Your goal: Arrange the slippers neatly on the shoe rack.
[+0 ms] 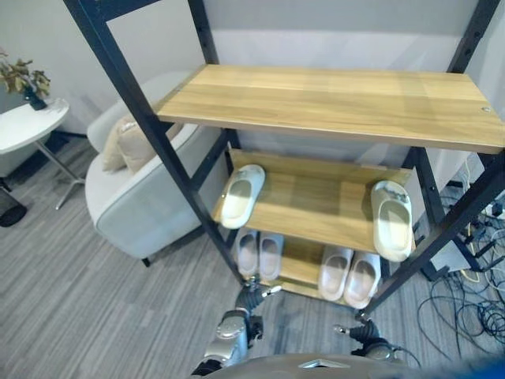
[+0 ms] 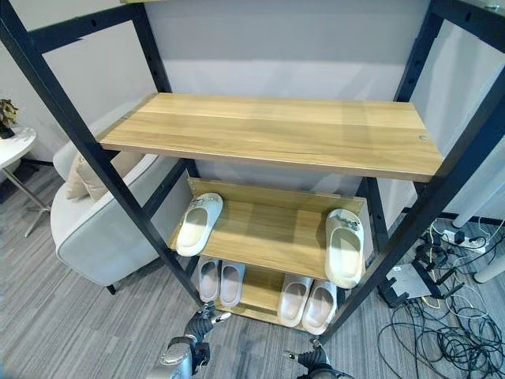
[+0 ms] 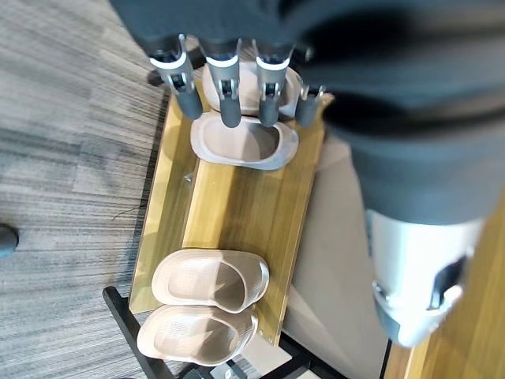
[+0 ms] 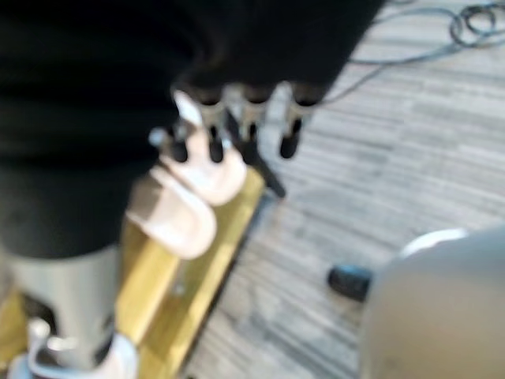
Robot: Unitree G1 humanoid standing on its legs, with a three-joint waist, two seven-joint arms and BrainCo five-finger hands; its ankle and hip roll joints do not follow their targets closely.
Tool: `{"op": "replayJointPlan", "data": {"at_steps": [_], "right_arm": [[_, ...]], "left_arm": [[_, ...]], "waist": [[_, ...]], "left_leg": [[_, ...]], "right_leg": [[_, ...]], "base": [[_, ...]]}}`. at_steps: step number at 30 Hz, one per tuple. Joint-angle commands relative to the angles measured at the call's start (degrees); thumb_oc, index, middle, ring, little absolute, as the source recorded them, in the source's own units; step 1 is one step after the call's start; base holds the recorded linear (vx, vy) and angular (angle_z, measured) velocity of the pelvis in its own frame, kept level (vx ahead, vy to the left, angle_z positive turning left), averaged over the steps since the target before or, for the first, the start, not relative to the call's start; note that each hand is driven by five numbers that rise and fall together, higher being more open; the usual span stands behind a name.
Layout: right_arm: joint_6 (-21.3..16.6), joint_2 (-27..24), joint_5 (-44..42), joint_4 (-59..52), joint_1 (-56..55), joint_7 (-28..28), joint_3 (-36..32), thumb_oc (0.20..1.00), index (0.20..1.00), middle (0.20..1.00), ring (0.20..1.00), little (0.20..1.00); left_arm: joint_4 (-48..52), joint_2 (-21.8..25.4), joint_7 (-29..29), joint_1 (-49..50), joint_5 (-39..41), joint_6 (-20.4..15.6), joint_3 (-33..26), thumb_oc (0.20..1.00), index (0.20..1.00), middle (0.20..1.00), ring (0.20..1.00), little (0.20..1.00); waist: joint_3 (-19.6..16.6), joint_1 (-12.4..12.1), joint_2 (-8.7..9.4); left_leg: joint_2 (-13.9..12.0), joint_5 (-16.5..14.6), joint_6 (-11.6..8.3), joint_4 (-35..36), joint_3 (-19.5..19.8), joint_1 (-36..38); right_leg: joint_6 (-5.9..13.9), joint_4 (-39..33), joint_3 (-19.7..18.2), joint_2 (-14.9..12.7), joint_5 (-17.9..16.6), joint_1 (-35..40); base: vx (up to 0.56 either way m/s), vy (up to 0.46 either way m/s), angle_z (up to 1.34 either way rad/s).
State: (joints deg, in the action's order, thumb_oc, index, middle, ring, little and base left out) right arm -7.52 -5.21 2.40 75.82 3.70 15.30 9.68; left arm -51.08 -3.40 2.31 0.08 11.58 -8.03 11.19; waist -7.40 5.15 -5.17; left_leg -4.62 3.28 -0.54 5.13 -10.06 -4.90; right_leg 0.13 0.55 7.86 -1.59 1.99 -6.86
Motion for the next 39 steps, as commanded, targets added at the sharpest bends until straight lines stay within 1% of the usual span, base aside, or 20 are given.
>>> {"op": "replayJointPlan", "data": {"at_steps": [1,2,4,5,7,9,11,12,14,15,17,18,19,20,23,25,28,31,33,39], "right_arm": [[0.3,0.2,-0.2,5.2,-1.8,-0.5,-2.1,1.0,1.0,1.0,1.0,1.0],[0.2,-0.1,-1.4,6.0,-0.2,0.1,-3.0,1.0,1.0,1.0,1.0,1.0],[0.3,-0.2,-1.7,6.8,2.1,-0.7,-3.3,1.0,1.0,1.0,1.0,1.0],[0.1,0.0,-1.8,7.2,1.8,-0.9,-3.2,1.0,1.0,1.0,1.0,1.0],[-0.3,0.4,-2.0,7.9,1.4,-1.6,-3.1,1.0,1.0,1.0,1.0,1.0],[2.0,2.6,-2.7,6.4,0.5,-2.1,-3.5,1.0,1.0,1.0,1.0,1.0],[3.7,4.9,-2.4,2.5,-2.5,-1.5,-3.4,1.0,1.0,1.0,1.0,1.0],[5.2,6.6,-2.2,-0.6,-5.0,-0.7,-3.4,1.0,1.0,1.0,1.0,1.0],[5.5,7.3,-1.8,-1.9,-6.5,0.0,-2.9,1.0,1.0,1.0,1.0,1.0],[6.0,8.7,-2.1,-3.5,-7.6,1.2,-2.5,1.0,1.0,1.0,1.0,1.0],[6.0,9.3,-2.2,-4.1,-8.2,1.8,-2.2,1.0,1.0,1.0,1.0,1.0],[7.6,9.5,-1.7,-5.9,-10.3,0.9,-0.8,1.0,1.0,1.0,1.0,1.0],[12.3,9.9,-1.0,-12.9,-12.3,-0.6,0.5,1.0,1.0,1.0,1.0,1.0],[12.5,9.8,-1.1,-13.2,-12.4,-0.6,0.7,1.0,1.0,1.0,1.0,1.0],[15.8,9.9,-0.8,-22.4,-18.7,-0.9,2.2,1.0,1.0,1.0,1.0,1.0],[18.0,10.7,-0.3,-29.3,-22.6,-1.6,3.9,1.0,1.0,1.0,1.0,1.0],[20.8,10.3,-0.4,-36.2,-25.8,-2.3,4.7,1.0,1.0,1.0,1.0,1.0],[25.0,8.7,0.3,-45.9,-30.2,-4.3,3.6,1.0,1.0,1.0,1.0,1.0],[26.4,8.3,1.2,-48.0,-31.4,-5.1,3.1,1.0,1.0,1.0,1.0,1.0],[28.3,7.5,1.8,-53.8,-33.5,-7.3,2.4,1.0,1.0,1.0,1.0,1.0]], "left_arm": [[35.5,4.2,-4.2,-0.4,-2.7,2.5,2.9,1.0,1.0,1.0,1.0,1.0],[32.2,11.0,-3.2,5.0,-10.1,-5.6,6.0,1.0,1.0,1.0,1.0,1.0],[35.1,16.7,-3.2,9.9,-12.0,-11.6,10.1,1.0,1.0,1.0,1.0,1.0],[36.5,18.8,-3.0,10.8,-12.6,-13.1,11.3,1.0,1.0,1.0,1.0,1.0],[40.1,22.3,-1.2,10.6,-16.9,-13.1,13.5,1.0,1.0,1.0,1.0,1.0],[47.3,23.6,-2.5,11.9,-17.5,-9.8,12.8,1.0,1.0,1.0,1.0,1.0],[53.3,26.3,-3.0,12.5,-19.6,-7.5,12.2,1.0,1.0,1.0,1.0,1.0],[59.2,28.3,-3.4,14.6,-21.5,-6.4,12.4,1.0,1.0,1.0,1.0,1.0],[62.4,29.3,-3.6,16.8,-22.2,-5.7,12.9,1.0,1.0,1.0,1.0,1.0],[65.0,29.8,-3.3,20.6,-24.3,-5.7,15.1,1.0,1.0,1.0,1.0,1.0],[64.8,30.0,-2.1,22.4,-26.4,-6.4,17.0,1.0,1.0,1.0,1.0,1.0],[58.0,29.3,-2.1,18.7,-27.6,-7.8,18.0,1.0,1.0,1.0,1.0,1.0],[47.2,19.6,-10.7,17.1,-12.3,-1.4,13.7,1.0,1.0,1.0,1.0,1.0],[47.1,19.5,-10.8,17.1,-12.3,-1.3,13.5,1.0,1.0,1.0,1.0,1.0],[50.1,20.8,-14.2,11.3,-11.7,0.7,10.3,1.0,1.0,1.0,1.0,1.0],[48.0,19.7,-15.9,8.4,-12.5,1.6,10.9,1.0,1.0,1.0,1.0,1.0],[44.5,19.4,-14.7,3.6,-17.3,1.2,13.6,1.0,1.0,1.0,1.0,1.0],[42.9,17.0,-13.1,-3.5,-20.2,1.9,14.4,1.0,1.0,1.0,1.0,1.0],[42.3,16.1,-12.3,-6.1,-20.8,1.8,14.7,1.0,1.0,1.0,1.0,1.0],[40.4,16.5,-9.3,-12.1,-25.4,1.7,15.8,1.0,1.0,1.0,1.0,1.0]], "waist": [[0.6,-1.1,1.53],[0.8,-2.1,1.41],[1.4,-3.4,1.39],[1.5,-3.6,1.45],[1.6,-3.8,1.26],[1.7,-3.9,1.3],[1.8,-3.7,1.71],[1.8,-3.8,2.11],[1.6,-3.9,2.5],[1.8,-4.1,2.81],[1.7,-4.2,3.11],[1.7,-3.4,3.21],[1.2,-2.1,3.18],[1.2,-2.1,3.08],[0.0,-1.1,3.39],[-0.6,-0.3,3.7],[-1.0,1.0,3.82],[-1.2,2.6,3.57],[-1.3,3.3,3.36],[-1.3,4.5,2.94]], "left_leg": [[1.3,0.4,-0.99,-0.1,2.7,0.1],[1.4,0.6,-0.93,-0.1,3.3,-0.3],[1.5,0.4,-0.68,-0.1,3.2,-0.4],[1.6,0.2,-0.59,-0.1,3.0,0.0],[1.7,-0.2,-0.45,-0.1,2.8,0.8],[1.8,-0.5,-0.4,-0.1,2.6,1.4],[1.7,-0.6,-0.36,-0.1,2.5,1.8],[1.6,-0.7,-0.26,-0.1,2.6,1.7],[1.7,-0.7,-0.16,-0.1,2.6,1.6],[1.7,-0.7,0.0,-0.1,2.8,1.4],[1.8,-0.8,0.1,-0.1,2.8,1.3],[1.6,-0.8,0.06,-0.1,2.5,1.4],[1.5,-1.3,-0.05,-0.1,1.4,2.4],[1.4,-1.1,-0.09,-0.1,1.3,2.2],[1.4,-1.4,-0.09,-0.1,1.1,2.2],[1.3,-1.5,-0.06,-0.1,1.1,2.1],[1.1,-1.5,0.05,-0.1,0.9,1.9],[1.2,-1.7,0.21,-0.1,0.6,1.6],[1.2,-1.8,0.32,-0.1,0.4,1.5],[1.3,-1.9,0.44,-0.1,0.1,1.2]], "right_leg": [[3.04,-2.4,-2.1,-2.4,1.4,5.9],[3.19,-2.8,-1.5,-2.4,0.9,5.8],[3.26,-3.8,-1.8,-2.3,0.3,6.0],[3.22,-4.1,-2.0,-2.3,0.1,6.4],[3.15,-4.7,-2.2,-2.3,0.1,7.3],[2.94,-5.2,-2.4,-2.1,-0.2,8.2],[2.85,-5.5,-2.6,-1.9,-0.2,8.6],[2.92,-5.6,-2.5,-2.0,-0.1,8.5],[2.99,-5.6,-2.7,-2.0,-0.1,8.5],[3.11,-5.6,-2.7,-2.1,-0.1,8.2],[3.15,-5.6,-2.6,-2.1,0.0,8.2],[3.13,-5.6,-2.9,-2.1,0.0,8.1],[3.07,-5.6,-3.8,-2.2,0.1,8.5],[2.97,-5.6,-3.9,-2.1,-0.2,8.3],[2.92,-5.6,-4.0,-2.0,-0.3,8.1],[2.87,-5.6,-4.1,-1.9,-0.3,8.0],[2.96,-5.6,-4.2,-1.8,-0.3,7.6],[3.0,-5.6,-4.6,-1.9,-0.6,7.2],[3.05,-5.6,-4.7,-1.9,-0.7,7.0],[3.07,-5.6,-4.9,-2.0,-0.7,6.5]], "base": [[-0.08,-0.005,-0.03],[-0.12,-0.002,-0.01],[-0.11,-0.023,0.18],[-0.04,-0.01,0.29],[0.0,-0.012,0.12],[0.0,-0.041,-0.06],[-0.02,-0.078,-0.1],[-0.03,-0.07,-0.05],[-0.04,-0.069,-0.01],[-0.04,-0.07,0.02],[-0.03,-0.055,0.0],[0.03,-0.049,0.03],[0.03,-0.029,0.02],[0.05,-0.029,-0.09],[0.03,-0.046,-0.25],[0.02,-0.076,-0.01],[0.01,-0.072,0.01],[0.01,-0.039,-0.11],[0.02,-0.035,-0.09],[0.0,-0.007,-0.02]]}}
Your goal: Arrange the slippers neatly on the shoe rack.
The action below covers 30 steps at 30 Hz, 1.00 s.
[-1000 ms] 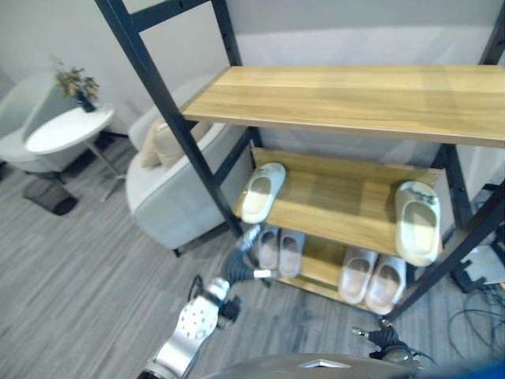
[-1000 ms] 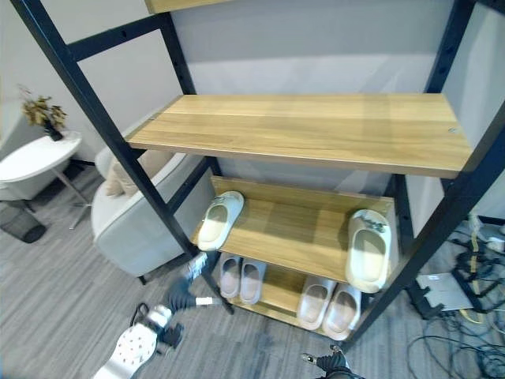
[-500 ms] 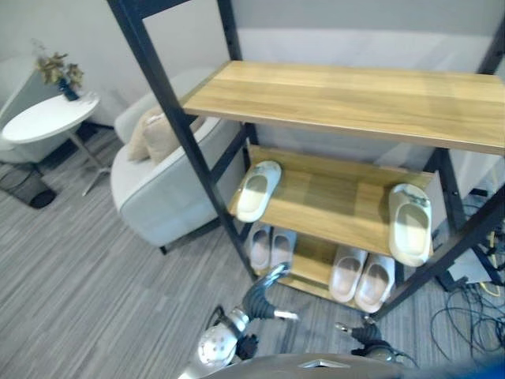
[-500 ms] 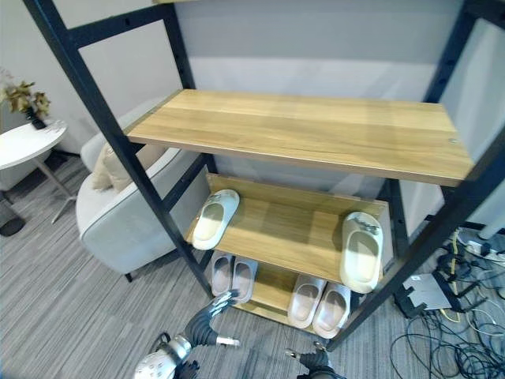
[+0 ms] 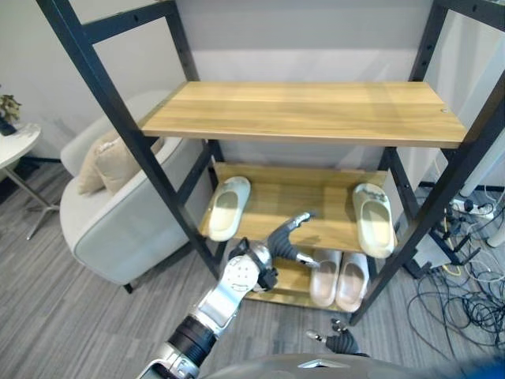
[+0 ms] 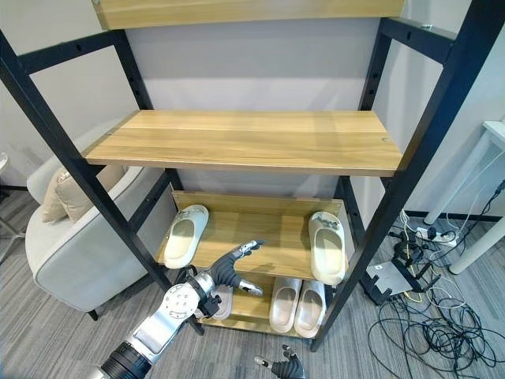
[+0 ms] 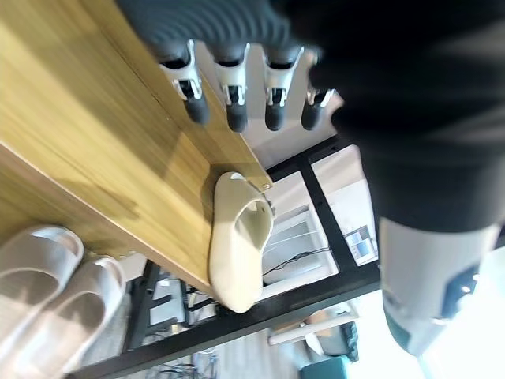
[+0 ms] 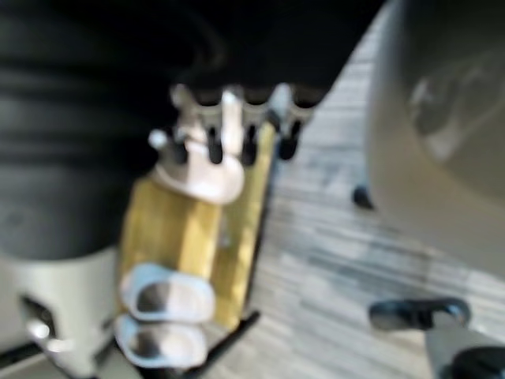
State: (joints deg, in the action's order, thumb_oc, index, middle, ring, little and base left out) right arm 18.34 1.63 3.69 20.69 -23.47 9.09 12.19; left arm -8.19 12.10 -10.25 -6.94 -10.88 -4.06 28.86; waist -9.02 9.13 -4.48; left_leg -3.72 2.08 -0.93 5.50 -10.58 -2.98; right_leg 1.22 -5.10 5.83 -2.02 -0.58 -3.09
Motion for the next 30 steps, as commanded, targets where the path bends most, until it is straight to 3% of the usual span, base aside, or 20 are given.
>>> {"op": "replayJointPlan", "data": {"at_steps": [1,6,11,18,19,21,30], "right_arm": [[2.7,0.5,0.6,0.2,-7.0,-1.5,0.0,1.0,1.0,1.0,1.0,1.0],[4.2,-1.0,1.2,-5.0,-9.8,-3.1,0.5,1.0,1.0,1.0,1.0,1.0],[4.5,-2.8,1.7,-9.3,-12.6,-4.3,1.1,1.0,1.0,1.0,1.0,1.0],[4.1,-4.9,1.5,-13.2,-14.2,-5.8,1.4,1.0,1.0,1.0,1.0,1.0],[1.1,-5.1,3.5,-5.6,-13.5,-3.4,1.7,1.0,1.0,1.0,1.0,1.0],[0.0,-3.9,2.8,-2.0,-11.9,-2.0,1.1,1.0,1.0,1.0,1.0,1.0],[-2.1,-4.7,2.6,0.5,-9.5,-1.2,2.0,1.0,1.0,1.0,1.0,1.0]], "left_arm": [[-3.0,2.0,4.7,-6.9,-5.2,-2.2,-1.7,1.0,1.0,1.0,1.0,1.0],[-7.9,2.7,10.8,-12.2,-10.1,-0.1,-3.5,1.0,1.0,1.0,1.0,1.0],[-12.0,2.0,14.0,-13.4,-7.0,0.8,-8.9,1.0,1.0,1.0,1.0,1.0],[-15.4,6.5,18.0,-18.3,-12.1,1.3,-7.8,1.0,1.0,1.0,1.0,1.0],[-17.4,6.7,20.2,-19.6,-12.9,0.8,-7.9,1.0,1.0,1.0,1.0,1.0],[-17.7,7.7,21.0,-19.9,-13.1,1.0,-9.0,1.0,1.0,1.0,1.0,1.0],[-22.1,14.9,23.6,-25.7,-16.8,0.7,-6.8,1.0,1.0,1.0,1.0,1.0]], "waist": [[0.3,0.6,2.09],[0.2,1.4,1.95],[0.4,2.3,1.34],[0.6,3.4,0.66],[0.9,3.6,0.24],[1.0,3.6,-0.11],[1.4,3.8,-0.87]], "left_leg": [[0.4,-0.7,0.87,-0.5,0.5,-0.8],[0.4,-0.9,0.91,-0.5,0.2,-1.1],[0.4,-0.8,1.01,-0.5,-0.3,-2.0],[0.4,-0.7,1.1,-0.5,-0.9,-3.9],[0.5,-0.5,1.07,-0.5,-1.2,-4.5],[0.5,-0.4,0.96,-0.5,-1.6,-5.1],[0.4,-0.1,0.67,-0.5,-2.3,-7.3]], "right_leg": [[1.96,0.1,-3.0,-1.6,1.8,2.6],[2.07,0.1,-3.4,-1.7,1.7,1.8],[2.23,0.1,-4.0,-1.8,1.3,0.5],[2.45,0.1,-4.9,-2.2,1.0,-1.8],[2.5,0.1,-5.2,-2.3,0.7,-2.7],[2.5,0.1,-5.7,-2.3,0.3,-3.8],[2.44,0.1,-6.8,-2.4,-0.4,-6.5]], "base": [[0.0,0.0,0.0],[0.0,0.0,0.0],[0.0,-0.001,-0.02],[0.0,0.006,-0.08],[-0.03,0.011,-0.05],[0.0,0.015,-0.09],[0.0,-0.001,-0.09]]}}
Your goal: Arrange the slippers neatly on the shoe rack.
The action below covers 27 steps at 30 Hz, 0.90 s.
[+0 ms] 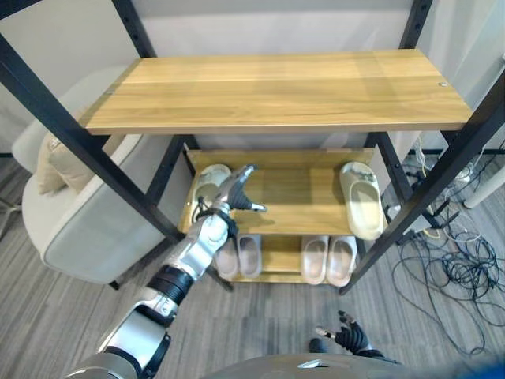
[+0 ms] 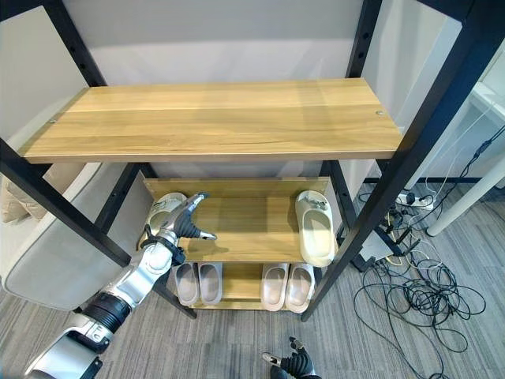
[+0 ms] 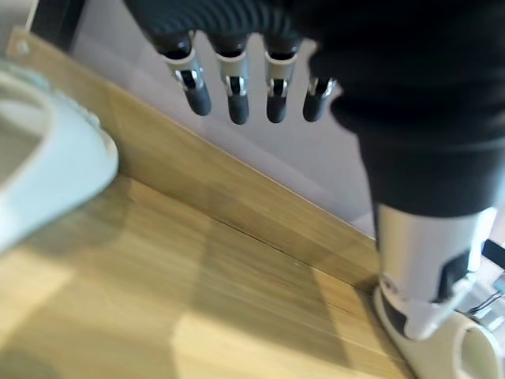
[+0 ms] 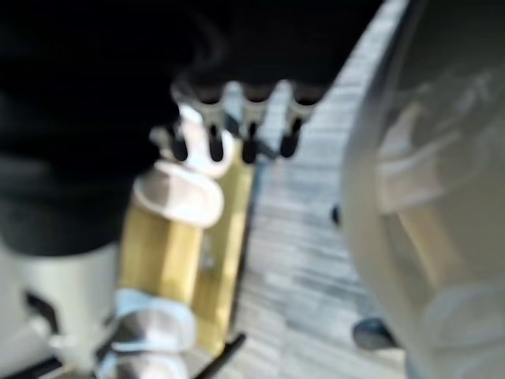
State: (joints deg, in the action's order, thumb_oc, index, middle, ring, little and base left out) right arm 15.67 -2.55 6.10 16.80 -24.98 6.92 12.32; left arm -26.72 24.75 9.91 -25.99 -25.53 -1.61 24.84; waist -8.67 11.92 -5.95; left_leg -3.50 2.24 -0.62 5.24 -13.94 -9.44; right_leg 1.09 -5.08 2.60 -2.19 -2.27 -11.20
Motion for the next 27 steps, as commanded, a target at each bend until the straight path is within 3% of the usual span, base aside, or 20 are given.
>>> {"op": "replayJointPlan", "data": {"at_steps": [1,7,10,15,26,27], "right_arm": [[0.3,-0.6,0.2,4.6,-7.8,1.2,1.9,1.0,1.0,1.0,1.0,1.0],[-0.6,0.4,-0.4,5.9,-7.8,2.4,2.3,1.0,1.0,1.0,1.0,1.0],[-0.7,0.8,-0.7,6.0,-7.8,3.1,2.5,1.0,1.0,1.0,1.0,1.0],[-0.7,1.1,-0.4,5.4,-7.6,3.4,3.0,1.0,1.0,1.0,1.0,1.0],[-0.8,1.0,-0.5,4.7,-7.6,3.7,4.0,1.0,1.0,1.0,1.0,1.0],[-2.7,0.3,0.2,8.1,-5.7,4.4,3.0,1.0,1.0,1.0,1.0,1.0]], "left_arm": [[-3.9,2.9,3.7,-7.3,-2.5,-1.5,-2.7,1.0,1.0,1.0,1.0,1.0],[-4.1,4.3,4.9,-7.7,-1.1,-0.2,-6.3,1.0,1.0,1.0,1.0,1.0],[-5.5,4.5,6.1,-8.3,-2.1,2.3,-7.6,1.0,1.0,1.0,1.0,1.0],[-7.6,6.5,6.0,-9.8,-5.9,6.3,-6.4,1.0,1.0,1.0,1.0,1.0],[-9.2,10.1,6.6,-11.4,-8.5,8.7,-5.7,1.0,1.0,1.0,1.0,1.0],[-8.1,10.3,7.1,-11.3,-9.1,9.1,-6.0,1.0,1.0,1.0,1.0,1.0]], "waist": [[1.3,1.0,0.54],[1.8,0.7,0.49],[2.0,0.6,0.56],[2.8,0.4,0.5],[3.9,0.1,0.41],[4.2,-0.1,0.38]], "left_leg": [[0.2,-0.2,0.33,-0.2,1.0,-1.0],[0.2,-0.4,0.18,-0.2,1.1,-1.5],[0.1,-0.3,0.1,-0.2,1.2,-1.6],[0.1,0.1,-0.02,-0.2,1.4,-2.1],[0.1,0.3,-0.1,-0.2,1.5,-2.7],[0.2,0.4,-0.06,-0.2,1.7,-2.7]], "right_leg": [[2.5,0.1,-3.7,-2.2,1.2,1.3],[2.46,0.1,-3.7,-2.3,1.2,0.6],[2.3,0.1,-3.7,-2.1,1.1,0.5],[2.08,0.1,-3.7,-1.9,0.9,0.0],[2.02,0.1,-3.7,-1.6,0.6,-0.8],[2.04,0.1,-3.6,-1.5,0.5,-0.8]], "base": [[0.0,0.0,0.0],[0.01,-0.001,0.0],[0.01,-0.003,0.0],[0.0,0.0,-0.01],[0.0,0.0,0.0],[0.0,0.0,0.0]]}}
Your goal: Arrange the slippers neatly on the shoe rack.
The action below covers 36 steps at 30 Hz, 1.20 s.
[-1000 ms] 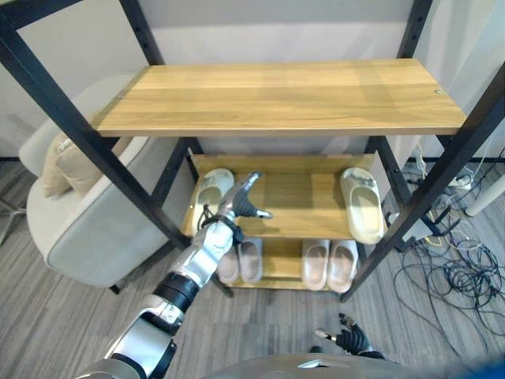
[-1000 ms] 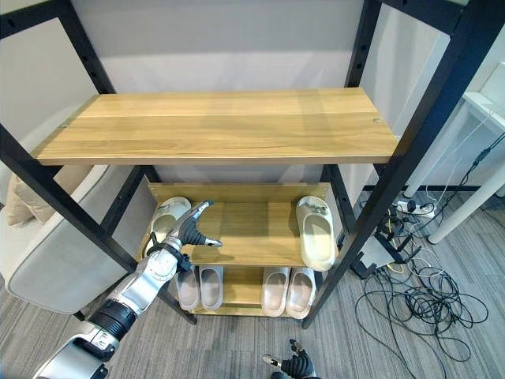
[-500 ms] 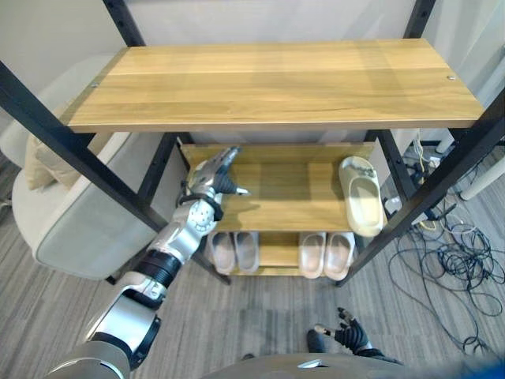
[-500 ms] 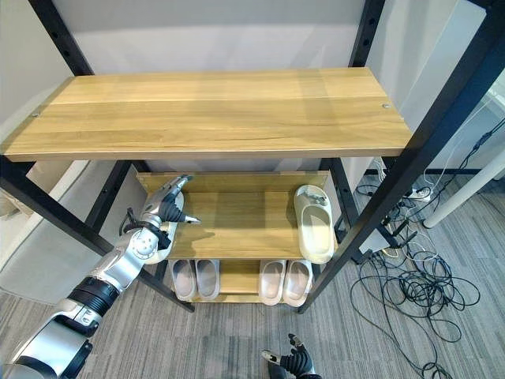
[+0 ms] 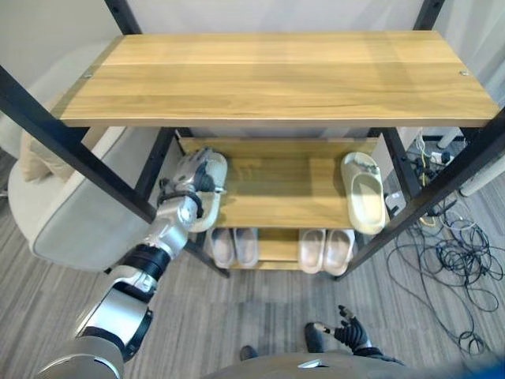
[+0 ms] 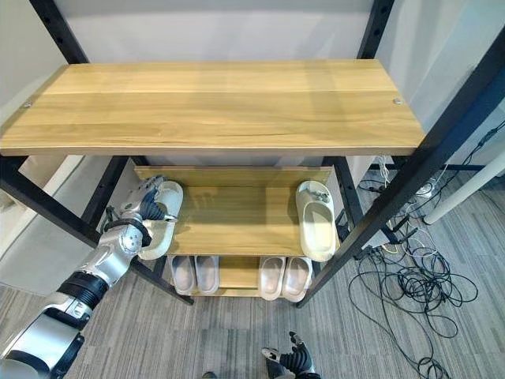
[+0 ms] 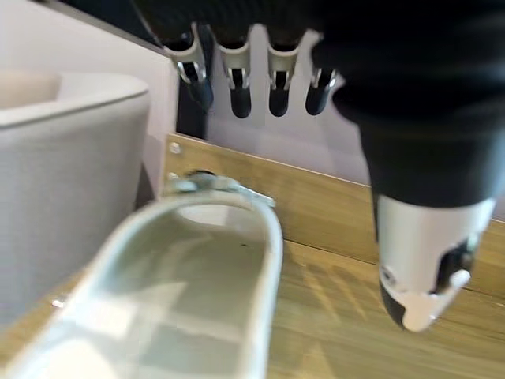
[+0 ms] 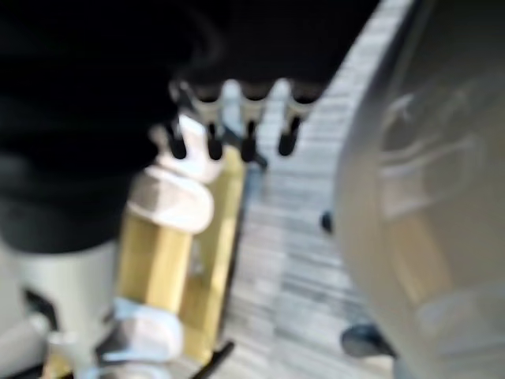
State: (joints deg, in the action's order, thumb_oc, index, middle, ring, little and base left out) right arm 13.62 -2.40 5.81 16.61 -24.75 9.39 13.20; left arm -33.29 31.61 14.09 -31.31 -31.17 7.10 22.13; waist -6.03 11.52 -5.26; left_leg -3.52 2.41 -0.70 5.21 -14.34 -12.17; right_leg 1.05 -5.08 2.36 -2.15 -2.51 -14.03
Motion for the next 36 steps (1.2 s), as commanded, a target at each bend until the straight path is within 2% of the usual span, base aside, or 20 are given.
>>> {"op": "replayJointPlan", "data": {"at_steps": [1,5,11,14,15,16,19,28,31,32,33,34,35,36], "right_arm": [[-0.9,0.3,0.6,10.8,-5.5,2.3,1.9,1.0,1.0,1.0,1.0,1.0],[-2.1,1.0,0.5,17.6,-2.1,2.9,1.8,1.0,1.0,1.0,1.0,1.0],[-2.3,1.9,0.3,20.3,-0.2,3.3,1.5,1.0,1.0,1.0,1.0,1.0],[-2.1,2.3,0.2,20.5,0.6,3.3,1.3,1.0,1.0,1.0,1.0,1.0],[-1.7,2.5,0.1,20.8,1.7,3.3,1.2,1.0,1.0,1.0,1.0,1.0],[-1.7,2.7,0.2,20.6,2.4,3.3,1.2,1.0,1.0,1.0,1.0,1.0],[-1.9,2.7,0.1,20.4,2.6,3.3,1.0,1.0,1.0,1.0,1.0,1.0],[-2.7,2.9,-0.4,21.1,4.7,4.0,0.2,1.0,1.0,1.0,1.0,1.0],[-3.3,3.3,-1.0,20.9,5.5,4.3,-0.2,1.0,1.0,1.0,1.0,1.0],[-3.3,3.4,-1.0,20.8,5.6,4.4,-0.1,1.0,1.0,1.0,1.0,1.0],[-3.3,3.4,-1.1,20.6,5.6,4.3,-0.3,1.0,1.0,1.0,1.0,1.0],[-3.3,3.4,-1.1,20.6,5.7,4.3,-0.3,1.0,1.0,1.0,1.0,1.0],[-2.8,3.8,-1.2,20.2,6.0,4.5,-0.4,1.0,1.0,1.0,1.0,1.0],[-2.8,3.9,-1.2,20.1,6.0,4.5,-0.5,1.0,1.0,1.0,1.0,1.0]], "left_arm": [[-1.1,3.6,2.7,-5.6,-4.0,0.4,-3.5,1.0,1.0,1.0,1.0,1.0],[-2.9,4.0,4.2,-6.2,-3.7,1.0,-3.9,1.0,1.0,1.0,1.0,1.0],[-4.2,4.7,5.0,-6.9,-3.9,1.5,-3.6,1.0,1.0,1.0,1.0,1.0],[-4.9,4.4,5.1,-7.1,-3.4,2.7,-4.2,1.0,1.0,1.0,1.0,1.0],[-7.8,3.2,7.1,-8.5,-3.7,5.7,-5.0,1.0,1.0,1.0,1.0,1.0],[-8.6,2.4,7.7,-9.7,-3.5,6.8,-5.4,1.0,1.0,1.0,1.0,1.0],[-8.6,2.3,7.9,-10.3,-3.5,7.1,-5.3,1.0,1.0,1.0,1.0,1.0],[-14.6,1.2,9.2,-15.2,-3.9,8.9,-1.5,1.0,1.0,1.0,1.0,1.0],[-19.3,-0.5,9.5,-18.3,-3.7,9.9,0.5,1.0,1.0,1.0,1.0,1.0],[-20.5,-1.0,9.6,-19.3,-3.4,10.2,0.9,0.918,0.918,0.918,0.918,0.918],[-22.4,-1.7,9.6,-20.6,-2.9,10.9,1.4,0.213,0.213,0.213,0.213,0.213],[-22.6,-1.7,9.7,-20.8,-2.8,10.8,1.5,0.2,0.2,0.2,0.2,0.2],[-25.9,-4.7,9.1,-22.4,-1.5,13.5,1.4,0.2,0.2,0.2,0.2,0.2],[-25.9,-4.7,9.1,-22.5,-1.5,13.5,1.4,0.2,0.2,0.2,0.2,0.2]], "waist": [[1.6,0.2,-0.36],[2.4,-0.1,-0.42],[2.9,-0.2,-0.4],[3.0,-0.3,-0.32],[3.4,-0.1,-0.24],[3.9,-0.2,-0.11],[4.2,-0.4,0.01],[5.5,-0.4,0.38],[6.0,-0.2,0.42],[6.0,-0.2,0.41],[6.1,-0.2,0.37],[6.1,-0.3,0.4],[6.2,-0.2,0.21],[6.2,-0.2,0.21]], "left_leg": [[0.3,-0.1,0.08,-0.2,2.3,0.3],[0.2,0.3,-0.06,-0.2,2.1,0.0],[0.2,0.3,-0.07,-0.2,2.0,0.0],[0.2,0.3,-0.07,-0.2,2.0,-0.2],[0.3,0.4,-0.03,-0.2,2.0,-0.7],[0.3,0.4,-0.07,-0.2,2.0,-1.1],[0.3,0.6,-0.08,-0.2,2.0,-1.7],[0.4,0.6,-0.01,-0.2,1.5,-3.1],[0.7,0.2,0.11,-0.2,1.6,-3.2],[0.6,0.5,0.08,-0.2,1.5,-3.4],[0.8,0.1,0.13,-0.2,1.6,-3.2],[0.7,0.5,0.08,-0.2,1.5,-3.4],[0.8,0.4,0.14,-0.2,1.6,-3.3],[0.8,0.4,0.15,-0.2,1.7,-3.3]], "right_leg": [[2.21,0.2,-3.2,-1.7,1.1,2.4],[2.16,0.2,-3.3,-1.5,0.5,1.9],[2.2,0.2,-3.4,-1.5,0.4,1.6],[2.2,0.2,-3.5,-1.5,0.4,1.3],[2.22,0.2,-3.6,-1.5,0.3,0.8],[2.28,0.2,-3.8,-1.5,0.0,0.3],[2.34,0.1,-4.0,-1.4,-0.2,-0.4],[2.36,0.1,-4.5,-1.4,-0.7,-2.3],[2.52,0.1,-4.3,-1.5,-0.3,-2.4],[2.42,0.1,-4.4,-1.5,-0.6,-2.7],[2.5,0.1,-4.2,-1.5,-0.3,-2.6],[2.38,0.1,-4.4,-1.4,-0.7,-2.9],[2.29,0.1,-4.3,-1.5,-0.6,-2.9],[2.3,0.1,-4.3,-1.5,-0.6,-2.9]], "base": [[0.0,0.0,0.0],[0.0,0.0,0.0],[0.0,0.0,0.0],[0.0,0.0,0.0],[0.0,0.0,0.0],[0.0,0.007,-0.04],[-0.01,0.0,-0.1],[0.01,0.006,-0.03],[0.03,-0.001,-0.05],[0.0,0.0,0.0],[0.0,0.0,0.0],[0.0,0.0,0.0],[0.0,0.0,0.0],[0.05,-0.001,0.01]]}}
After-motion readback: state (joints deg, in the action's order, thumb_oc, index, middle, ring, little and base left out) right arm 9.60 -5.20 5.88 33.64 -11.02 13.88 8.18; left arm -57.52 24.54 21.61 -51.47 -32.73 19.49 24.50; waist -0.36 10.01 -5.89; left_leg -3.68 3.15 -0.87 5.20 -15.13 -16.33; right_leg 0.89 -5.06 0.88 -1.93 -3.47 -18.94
